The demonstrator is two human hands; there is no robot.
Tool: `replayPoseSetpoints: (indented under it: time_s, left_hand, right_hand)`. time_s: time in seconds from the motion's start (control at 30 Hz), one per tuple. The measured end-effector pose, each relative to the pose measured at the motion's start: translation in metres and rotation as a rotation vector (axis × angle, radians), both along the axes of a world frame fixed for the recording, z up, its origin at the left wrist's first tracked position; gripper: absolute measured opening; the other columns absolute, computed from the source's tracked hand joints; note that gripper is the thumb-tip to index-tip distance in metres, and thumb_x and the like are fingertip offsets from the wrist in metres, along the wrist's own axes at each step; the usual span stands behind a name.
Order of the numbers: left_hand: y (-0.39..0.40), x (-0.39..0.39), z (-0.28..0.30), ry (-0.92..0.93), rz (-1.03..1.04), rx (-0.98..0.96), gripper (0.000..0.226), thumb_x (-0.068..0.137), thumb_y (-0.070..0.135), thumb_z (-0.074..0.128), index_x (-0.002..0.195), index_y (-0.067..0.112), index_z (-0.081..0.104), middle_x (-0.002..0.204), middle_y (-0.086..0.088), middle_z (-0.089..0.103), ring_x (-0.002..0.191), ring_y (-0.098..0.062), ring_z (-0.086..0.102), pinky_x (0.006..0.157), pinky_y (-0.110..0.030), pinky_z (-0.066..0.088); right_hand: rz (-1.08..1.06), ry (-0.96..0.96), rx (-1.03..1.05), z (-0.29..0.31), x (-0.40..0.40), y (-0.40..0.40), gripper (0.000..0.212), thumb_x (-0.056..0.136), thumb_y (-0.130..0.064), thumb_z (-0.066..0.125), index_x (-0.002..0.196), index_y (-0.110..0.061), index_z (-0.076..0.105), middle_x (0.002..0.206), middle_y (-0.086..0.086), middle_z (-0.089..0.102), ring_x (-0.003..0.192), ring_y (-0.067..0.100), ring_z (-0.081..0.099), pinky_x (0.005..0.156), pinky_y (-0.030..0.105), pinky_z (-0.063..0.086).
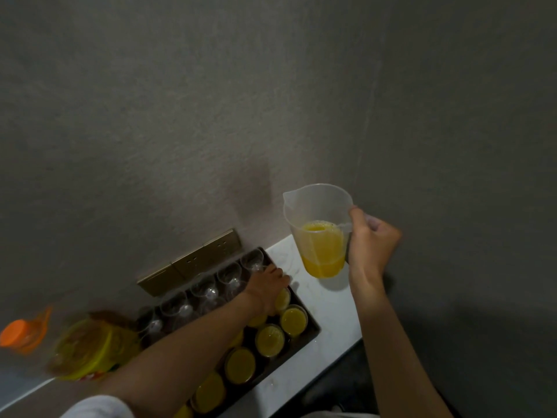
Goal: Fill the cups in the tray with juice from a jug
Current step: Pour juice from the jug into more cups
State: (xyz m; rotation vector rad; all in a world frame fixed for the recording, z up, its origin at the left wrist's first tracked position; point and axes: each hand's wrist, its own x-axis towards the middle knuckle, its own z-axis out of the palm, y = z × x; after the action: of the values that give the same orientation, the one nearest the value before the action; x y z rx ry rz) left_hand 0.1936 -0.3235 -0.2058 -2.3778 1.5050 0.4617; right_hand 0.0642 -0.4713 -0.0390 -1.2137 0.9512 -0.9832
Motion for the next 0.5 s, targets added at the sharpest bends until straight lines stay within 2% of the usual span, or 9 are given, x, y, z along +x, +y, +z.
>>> replayPoseSetpoints:
  time_s: [0.1,0.23,0.3,0.4,0.5]
  left_hand:
    - [0.004,0.000,0.004,0.014,0.006,-0.007,0.077,0.080,0.039,0.077,0.146,0.022,0.042,0.147,-0.007,0.044,0.136,-0.031,0.037,0.100,-0.046,0.048]
    - [0.014,-0.001,0.006,0.048,0.024,-0.093,0.067,0.078,0.037,0.077,0.139,0.024,0.051,0.141,-0.005,0.049,0.134,-0.031,0.040,0.103,-0.045,0.046]
    - [0.022,-0.002,0.007,0.052,0.049,-0.131,0.060,0.079,0.034,0.076,0.134,0.025,0.054,0.138,-0.004,0.050,0.133,-0.029,0.040,0.099,-0.041,0.046]
    - [0.035,-0.005,0.015,0.062,0.093,-0.155,0.057,0.079,0.028,0.072,0.133,0.022,0.053,0.142,-0.005,0.044,0.136,-0.029,0.036,0.094,-0.043,0.049]
    - [0.054,-0.008,0.023,0.061,0.142,-0.185,0.055,0.084,0.023,0.069,0.136,0.019,0.051,0.146,-0.005,0.042,0.139,-0.028,0.033,0.097,-0.040,0.047]
  right_hand:
    - [0.016,-0.013,-0.022,-0.002,0.000,0.003,0.042,0.089,-0.018,0.071,0.066,0.013,0.055,0.052,0.007,0.051,0.052,0.019,0.047,0.052,0.031,0.047]
    - [0.036,-0.004,-0.046,0.001,-0.002,0.011,0.041,0.091,-0.012,0.070,0.062,0.011,0.055,0.043,-0.008,0.044,0.045,0.011,0.041,0.046,0.020,0.042]
    - [0.063,-0.003,-0.059,0.002,-0.003,0.018,0.043,0.091,-0.010,0.068,0.053,0.000,0.052,0.040,-0.013,0.040,0.040,0.006,0.036,0.044,0.017,0.038]
    - [0.108,-0.011,-0.076,0.003,-0.003,0.030,0.045,0.090,-0.010,0.068,0.051,-0.011,0.047,0.040,-0.012,0.036,0.041,0.009,0.033,0.045,0.019,0.037]
    - [0.132,-0.002,-0.095,0.001,-0.002,0.045,0.044,0.088,-0.011,0.069,0.051,-0.007,0.046,0.044,-0.006,0.032,0.046,0.014,0.030,0.047,0.024,0.033]
